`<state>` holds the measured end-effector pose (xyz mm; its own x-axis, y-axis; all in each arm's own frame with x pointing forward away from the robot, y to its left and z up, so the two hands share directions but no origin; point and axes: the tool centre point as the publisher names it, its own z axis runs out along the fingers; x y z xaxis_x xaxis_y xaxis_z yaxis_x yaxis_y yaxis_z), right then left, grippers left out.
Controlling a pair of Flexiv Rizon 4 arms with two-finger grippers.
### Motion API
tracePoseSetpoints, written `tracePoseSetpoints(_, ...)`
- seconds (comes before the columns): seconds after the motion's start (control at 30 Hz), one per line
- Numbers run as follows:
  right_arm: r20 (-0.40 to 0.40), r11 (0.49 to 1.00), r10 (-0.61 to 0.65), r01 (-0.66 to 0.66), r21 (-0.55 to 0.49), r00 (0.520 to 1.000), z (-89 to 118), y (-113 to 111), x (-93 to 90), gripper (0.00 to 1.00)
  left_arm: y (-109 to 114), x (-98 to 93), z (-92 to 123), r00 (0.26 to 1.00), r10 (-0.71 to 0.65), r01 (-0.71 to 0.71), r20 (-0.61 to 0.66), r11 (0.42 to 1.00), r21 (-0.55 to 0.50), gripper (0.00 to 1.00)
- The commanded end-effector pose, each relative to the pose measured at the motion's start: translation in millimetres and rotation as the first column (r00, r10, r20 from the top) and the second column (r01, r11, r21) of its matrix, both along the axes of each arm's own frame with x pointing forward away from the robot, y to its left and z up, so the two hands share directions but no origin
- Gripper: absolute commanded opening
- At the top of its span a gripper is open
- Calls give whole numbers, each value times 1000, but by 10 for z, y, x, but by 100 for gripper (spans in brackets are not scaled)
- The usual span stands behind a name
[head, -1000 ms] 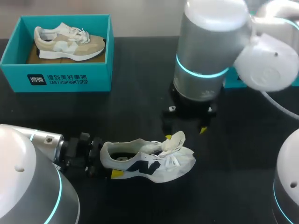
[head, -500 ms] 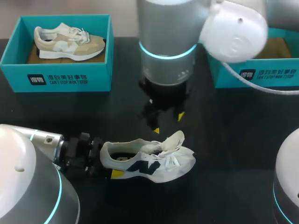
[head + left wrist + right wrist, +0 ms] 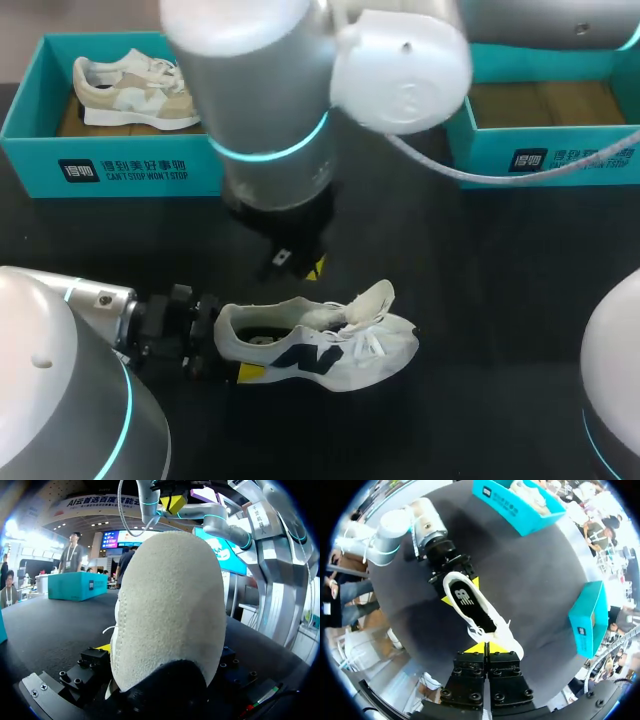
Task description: Take the shoe out of the shoebox, open the shoe tongue, remove and reinsert the insole, then place the shoe into the shoebox
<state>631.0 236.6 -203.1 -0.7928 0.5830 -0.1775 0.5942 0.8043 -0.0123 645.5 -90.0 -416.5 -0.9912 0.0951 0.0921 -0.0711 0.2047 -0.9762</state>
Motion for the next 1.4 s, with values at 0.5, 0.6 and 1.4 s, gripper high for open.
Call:
tracePoseSetpoints(0.5, 128, 954, 298, -293, -62, 946, -105, 418, -65, 0, 12, 5, -24, 1000, 0, 0, 0, 1000, -1, 0)
tracePoseSetpoints(0.6, 128, 954, 298, -293, -62, 946, -105, 418, -65, 0, 12, 5, -24, 1000, 0, 0, 0, 1000, -1, 0)
tracePoseSetpoints(1.4, -89, 899, 425, -431, -78, 901, -595, 548, 93, 0, 12, 5, -24, 1000, 0, 0, 0, 1000, -1, 0)
